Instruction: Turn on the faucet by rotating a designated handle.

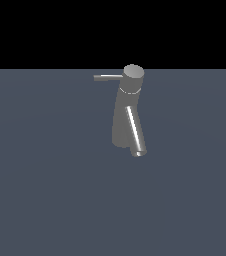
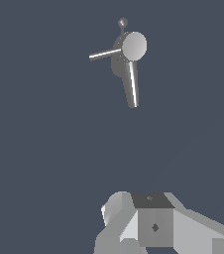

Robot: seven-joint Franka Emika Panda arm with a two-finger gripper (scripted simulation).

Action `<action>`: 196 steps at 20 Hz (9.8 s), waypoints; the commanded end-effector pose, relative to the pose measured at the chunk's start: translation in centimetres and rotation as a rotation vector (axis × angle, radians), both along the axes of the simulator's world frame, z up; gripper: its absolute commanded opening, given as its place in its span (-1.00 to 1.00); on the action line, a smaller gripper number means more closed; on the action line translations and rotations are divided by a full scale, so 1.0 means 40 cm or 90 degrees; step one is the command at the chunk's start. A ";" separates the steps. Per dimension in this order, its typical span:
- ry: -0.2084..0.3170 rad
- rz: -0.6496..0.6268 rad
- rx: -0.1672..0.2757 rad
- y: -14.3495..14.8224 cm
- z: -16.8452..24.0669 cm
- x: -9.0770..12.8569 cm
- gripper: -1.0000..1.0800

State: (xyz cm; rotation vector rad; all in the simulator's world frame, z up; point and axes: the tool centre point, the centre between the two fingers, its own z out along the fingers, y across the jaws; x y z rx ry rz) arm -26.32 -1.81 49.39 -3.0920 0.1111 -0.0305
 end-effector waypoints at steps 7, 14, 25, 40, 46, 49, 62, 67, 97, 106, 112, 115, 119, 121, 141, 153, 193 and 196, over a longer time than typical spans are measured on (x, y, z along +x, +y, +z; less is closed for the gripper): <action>-0.004 -0.016 0.005 0.007 -0.012 0.007 -1.00; -0.020 -0.073 0.025 0.032 -0.057 0.032 -1.00; -0.064 -0.228 0.077 0.092 -0.170 0.119 -1.00; -0.125 -0.436 0.147 0.150 -0.305 0.273 -1.00; -0.148 -0.516 0.174 0.163 -0.351 0.340 -1.00; -0.160 -0.556 0.188 0.167 -0.373 0.376 -1.00; -0.214 -0.732 0.249 0.161 -0.461 0.543 -1.00; -0.229 -0.783 0.267 0.151 -0.483 0.594 -1.00; -0.246 -0.836 0.282 0.131 -0.539 0.592 -1.00; -0.247 -0.836 0.282 0.129 -0.564 0.554 -1.00; -0.247 -0.836 0.282 0.128 -0.580 0.531 -1.00; -0.247 -0.836 0.282 0.127 -0.587 0.520 -1.00; -0.247 -0.836 0.282 0.127 -0.596 0.507 -1.00; -0.247 -0.836 0.282 0.127 -0.600 0.501 -1.00; -0.248 -0.829 0.285 0.102 -0.615 0.479 -1.00; -0.248 -0.831 0.284 0.076 -0.631 0.461 -1.00; -0.247 -0.835 0.282 -0.001 -0.678 0.403 -1.00; -0.248 -0.827 0.287 -0.003 -0.669 0.413 -1.00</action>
